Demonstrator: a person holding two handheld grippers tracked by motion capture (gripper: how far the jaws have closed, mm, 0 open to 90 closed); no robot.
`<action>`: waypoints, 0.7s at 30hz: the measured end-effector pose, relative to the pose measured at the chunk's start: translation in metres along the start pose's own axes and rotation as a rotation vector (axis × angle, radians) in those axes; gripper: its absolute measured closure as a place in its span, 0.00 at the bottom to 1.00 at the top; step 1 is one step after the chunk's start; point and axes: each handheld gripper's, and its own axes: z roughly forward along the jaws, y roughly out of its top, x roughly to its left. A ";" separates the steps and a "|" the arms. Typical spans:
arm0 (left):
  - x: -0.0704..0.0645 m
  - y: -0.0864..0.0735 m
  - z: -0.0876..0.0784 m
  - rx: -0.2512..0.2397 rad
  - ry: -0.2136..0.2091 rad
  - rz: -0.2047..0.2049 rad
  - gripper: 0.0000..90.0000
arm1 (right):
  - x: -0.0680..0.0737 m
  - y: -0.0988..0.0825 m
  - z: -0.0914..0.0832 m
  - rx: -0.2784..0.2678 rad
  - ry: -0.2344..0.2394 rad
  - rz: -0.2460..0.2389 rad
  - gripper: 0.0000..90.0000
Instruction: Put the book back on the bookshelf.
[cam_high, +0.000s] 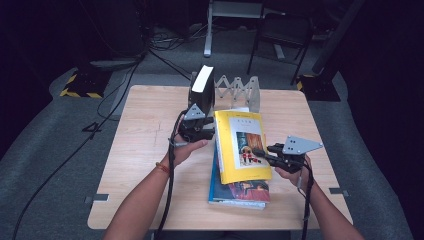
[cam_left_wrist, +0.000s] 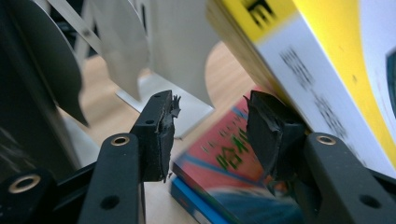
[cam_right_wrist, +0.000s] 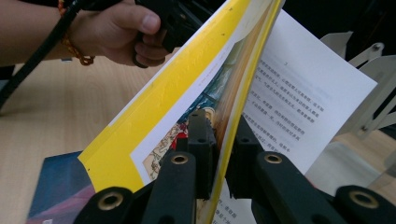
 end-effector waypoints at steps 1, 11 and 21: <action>0.000 0.003 -0.002 -0.004 0.003 0.009 0.57 | 0.004 0.000 0.000 -0.009 -0.021 -0.021 0.92; -0.028 0.014 -0.022 -0.057 -0.037 0.075 0.53 | 0.038 -0.007 -0.017 -0.048 -0.113 -0.071 0.94; -0.060 0.005 -0.034 -0.039 -0.051 0.157 0.40 | 0.053 -0.018 -0.035 -0.044 -0.095 -0.082 0.95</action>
